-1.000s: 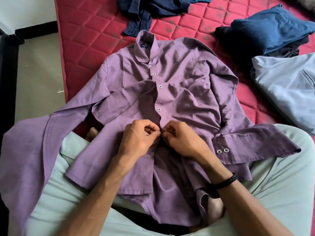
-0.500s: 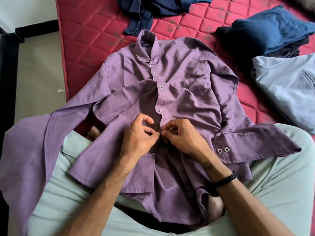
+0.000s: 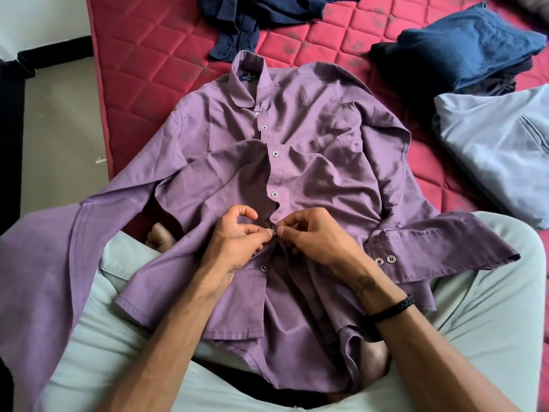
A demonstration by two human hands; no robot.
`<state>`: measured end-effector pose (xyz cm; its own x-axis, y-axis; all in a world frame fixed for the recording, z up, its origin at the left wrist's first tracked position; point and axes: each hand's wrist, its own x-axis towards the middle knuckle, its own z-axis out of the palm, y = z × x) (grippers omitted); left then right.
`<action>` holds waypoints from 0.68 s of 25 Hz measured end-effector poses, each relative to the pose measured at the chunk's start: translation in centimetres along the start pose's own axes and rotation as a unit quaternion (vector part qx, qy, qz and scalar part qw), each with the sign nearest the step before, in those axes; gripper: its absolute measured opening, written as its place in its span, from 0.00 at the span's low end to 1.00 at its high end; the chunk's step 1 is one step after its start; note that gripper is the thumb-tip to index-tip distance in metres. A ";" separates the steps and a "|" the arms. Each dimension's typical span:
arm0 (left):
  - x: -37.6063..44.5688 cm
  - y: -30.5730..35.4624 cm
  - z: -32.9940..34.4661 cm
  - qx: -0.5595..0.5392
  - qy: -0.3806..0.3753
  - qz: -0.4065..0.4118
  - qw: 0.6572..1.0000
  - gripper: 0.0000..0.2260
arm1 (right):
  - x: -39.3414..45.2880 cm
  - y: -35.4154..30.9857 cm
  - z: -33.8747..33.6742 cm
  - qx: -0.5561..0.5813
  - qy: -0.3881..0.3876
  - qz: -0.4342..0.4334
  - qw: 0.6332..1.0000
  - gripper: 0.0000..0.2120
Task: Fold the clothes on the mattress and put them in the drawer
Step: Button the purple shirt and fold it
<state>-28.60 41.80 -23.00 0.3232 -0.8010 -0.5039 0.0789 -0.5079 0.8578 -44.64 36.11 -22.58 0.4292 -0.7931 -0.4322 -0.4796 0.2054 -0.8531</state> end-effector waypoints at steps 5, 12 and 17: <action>-0.1 0.2 -0.3 -0.002 -0.008 0.000 1.000 0.16 | 0.1 0.0 -0.3 0.098 -0.011 0.038 0.994 0.07; -0.3 0.6 -0.5 -0.033 -0.052 -0.021 0.998 0.16 | -0.1 -0.2 -0.2 0.095 -0.008 0.044 0.994 0.06; -0.5 0.6 -0.3 -0.020 -0.028 -0.007 0.999 0.12 | -0.6 -0.1 0.1 0.104 0.007 0.033 0.994 0.07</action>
<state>-28.46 41.96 -22.22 0.2694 -0.8109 -0.5195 0.1212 -0.5066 0.8536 -44.76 36.57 -22.26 0.3914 -0.7814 -0.4860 -0.3373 0.3695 -0.8658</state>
